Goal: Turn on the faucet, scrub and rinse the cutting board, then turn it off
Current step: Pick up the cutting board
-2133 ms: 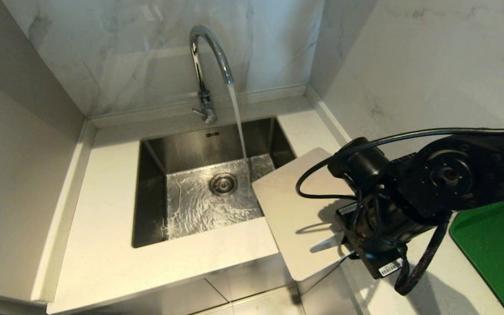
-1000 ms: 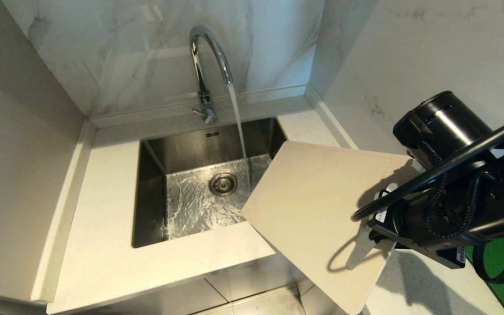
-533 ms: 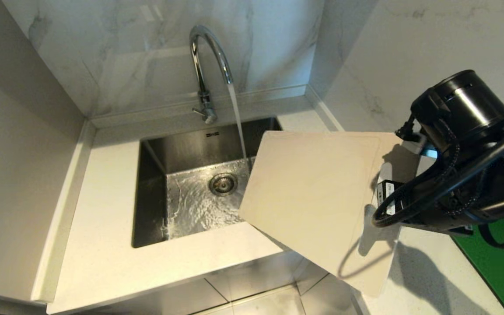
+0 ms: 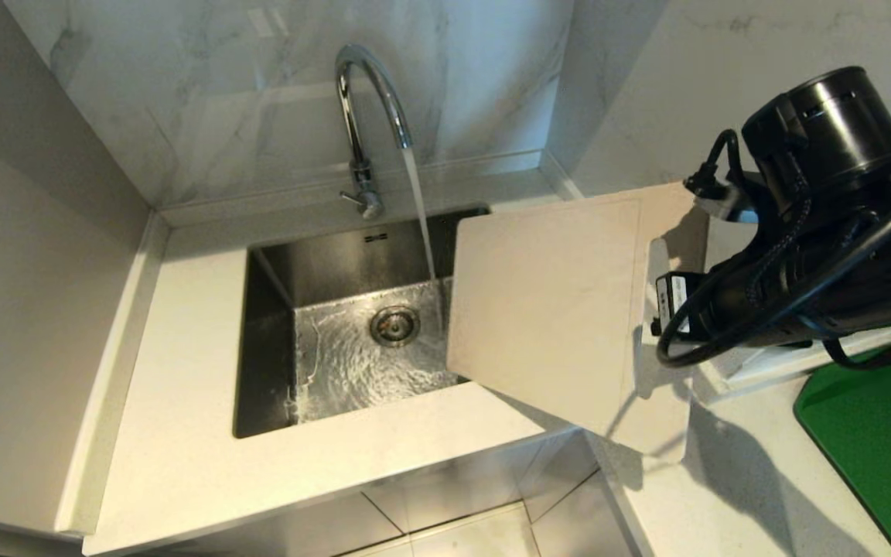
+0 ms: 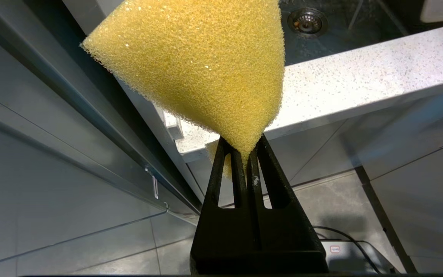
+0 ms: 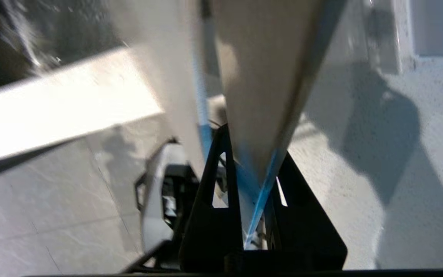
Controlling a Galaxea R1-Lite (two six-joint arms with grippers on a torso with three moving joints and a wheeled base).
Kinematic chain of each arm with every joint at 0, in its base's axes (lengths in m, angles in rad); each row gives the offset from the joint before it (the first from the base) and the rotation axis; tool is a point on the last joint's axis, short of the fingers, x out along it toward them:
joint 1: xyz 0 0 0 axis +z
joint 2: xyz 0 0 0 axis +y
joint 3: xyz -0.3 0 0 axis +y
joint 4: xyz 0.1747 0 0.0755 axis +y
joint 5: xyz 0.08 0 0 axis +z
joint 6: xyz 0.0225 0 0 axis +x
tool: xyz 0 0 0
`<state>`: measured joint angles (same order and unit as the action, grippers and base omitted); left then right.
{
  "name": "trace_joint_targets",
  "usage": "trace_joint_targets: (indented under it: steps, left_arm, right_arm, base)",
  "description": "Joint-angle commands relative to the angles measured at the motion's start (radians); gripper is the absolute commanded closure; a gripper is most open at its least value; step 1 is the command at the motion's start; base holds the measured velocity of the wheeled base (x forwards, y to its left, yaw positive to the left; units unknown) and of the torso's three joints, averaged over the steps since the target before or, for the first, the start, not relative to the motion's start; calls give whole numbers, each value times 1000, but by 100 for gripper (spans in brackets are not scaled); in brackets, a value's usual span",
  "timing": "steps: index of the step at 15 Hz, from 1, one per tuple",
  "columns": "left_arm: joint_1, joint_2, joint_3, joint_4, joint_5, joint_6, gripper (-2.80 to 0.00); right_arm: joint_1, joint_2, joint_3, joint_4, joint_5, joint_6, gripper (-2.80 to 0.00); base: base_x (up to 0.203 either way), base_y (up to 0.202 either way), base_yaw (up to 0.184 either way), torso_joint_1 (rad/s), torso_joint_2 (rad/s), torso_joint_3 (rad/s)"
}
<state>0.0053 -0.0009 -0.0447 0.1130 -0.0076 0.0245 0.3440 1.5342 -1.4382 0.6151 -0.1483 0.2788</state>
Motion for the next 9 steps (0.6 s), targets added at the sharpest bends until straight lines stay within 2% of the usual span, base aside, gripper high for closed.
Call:
trace_joint_targets:
  steps: [1,5,9]
  left_arm:
    - [1,1,0,1,0,0,0]
    - [0,1,0,1,0,0,0]
    - [1,1,0,1,0,0,0]
  right_arm:
    - [-8,21,-78,1,41,41,0]
    - [-13,60,-241,-1,102,105,0]
    - [-14,88,-322,-3,135,112,0]
  base:
    - [0,0,0,0,0,0]
    - [0,0,0,0,0,0]
    - [0,0,0,0,0,0]
